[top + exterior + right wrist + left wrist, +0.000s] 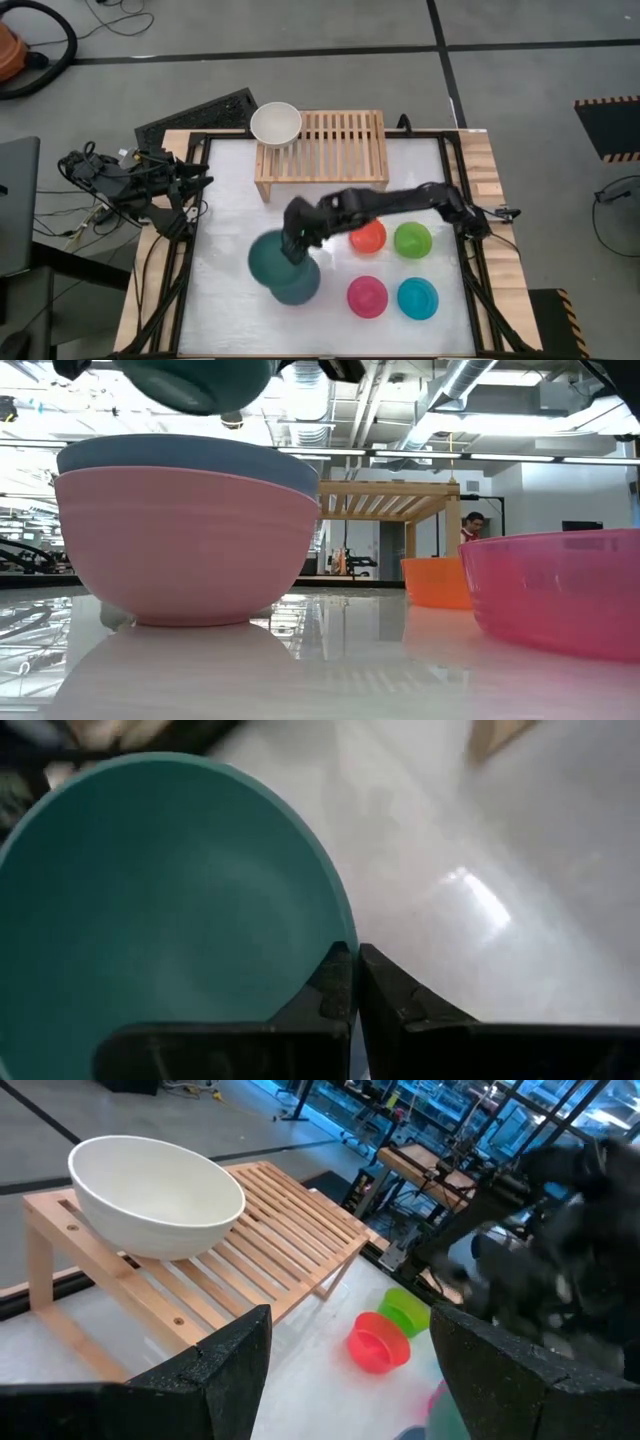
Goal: Place and stack bowls onto a shelf
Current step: Stack the large green bowl on top of the large white bowl
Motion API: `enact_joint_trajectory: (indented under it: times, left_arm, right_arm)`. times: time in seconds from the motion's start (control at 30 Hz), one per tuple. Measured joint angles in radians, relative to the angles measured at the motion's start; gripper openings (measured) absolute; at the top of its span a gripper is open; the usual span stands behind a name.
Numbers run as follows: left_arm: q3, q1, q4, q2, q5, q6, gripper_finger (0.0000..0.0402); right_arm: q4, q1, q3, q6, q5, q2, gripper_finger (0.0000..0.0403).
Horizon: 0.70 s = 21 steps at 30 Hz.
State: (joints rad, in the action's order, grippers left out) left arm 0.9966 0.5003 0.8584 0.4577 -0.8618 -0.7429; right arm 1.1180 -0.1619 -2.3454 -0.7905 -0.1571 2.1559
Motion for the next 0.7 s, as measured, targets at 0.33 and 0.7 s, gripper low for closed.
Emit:
enact_joint_trajectory:
  times: [0.33,0.7]
  left_arm:
    - [0.0,0.0,0.001,0.0,0.001,-0.011,0.0256]
    - [0.0,0.0,0.008,0.0,-0.04,-0.022,0.0256]
  right_arm:
    - [-0.12,0.24,-0.012,0.071,-0.051,-0.1,0.0026]
    - [-0.414,0.482,-0.011,0.148,-0.001,-0.089,0.0026]
